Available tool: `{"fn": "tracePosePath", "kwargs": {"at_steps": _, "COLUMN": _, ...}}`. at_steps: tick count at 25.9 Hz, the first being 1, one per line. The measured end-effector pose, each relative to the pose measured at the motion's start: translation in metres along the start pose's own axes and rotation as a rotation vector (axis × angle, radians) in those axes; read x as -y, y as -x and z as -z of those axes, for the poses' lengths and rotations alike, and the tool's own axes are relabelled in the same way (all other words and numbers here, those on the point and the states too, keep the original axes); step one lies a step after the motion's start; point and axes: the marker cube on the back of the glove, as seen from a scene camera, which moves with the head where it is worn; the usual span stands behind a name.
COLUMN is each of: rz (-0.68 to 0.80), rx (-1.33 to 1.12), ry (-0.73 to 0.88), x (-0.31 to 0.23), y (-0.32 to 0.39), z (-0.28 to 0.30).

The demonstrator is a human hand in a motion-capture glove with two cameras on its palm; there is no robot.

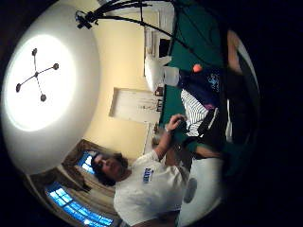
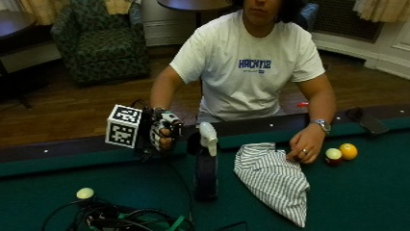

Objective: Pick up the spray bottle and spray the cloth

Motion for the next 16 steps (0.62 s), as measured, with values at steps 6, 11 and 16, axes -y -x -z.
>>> {"fn": "tracePosePath", "kwargs": {"at_steps": 6, "rz": -0.011, "rx": 0.059, "ry": -0.077, "x": 0.0069, "y": -0.0014, "z": -0.009}}
{"fn": "tracePosePath", "kwargs": {"at_steps": 11, "rz": -0.014, "rx": 0.126, "ry": -0.091, "x": 0.0068, "y": 0.0004, "z": -0.011}}
{"fn": "tracePosePath", "kwargs": {"at_steps": 16, "rz": -0.019, "rx": 0.129, "ry": -0.098, "x": 0.0019, "y": 0.0021, "z": -0.0105}}
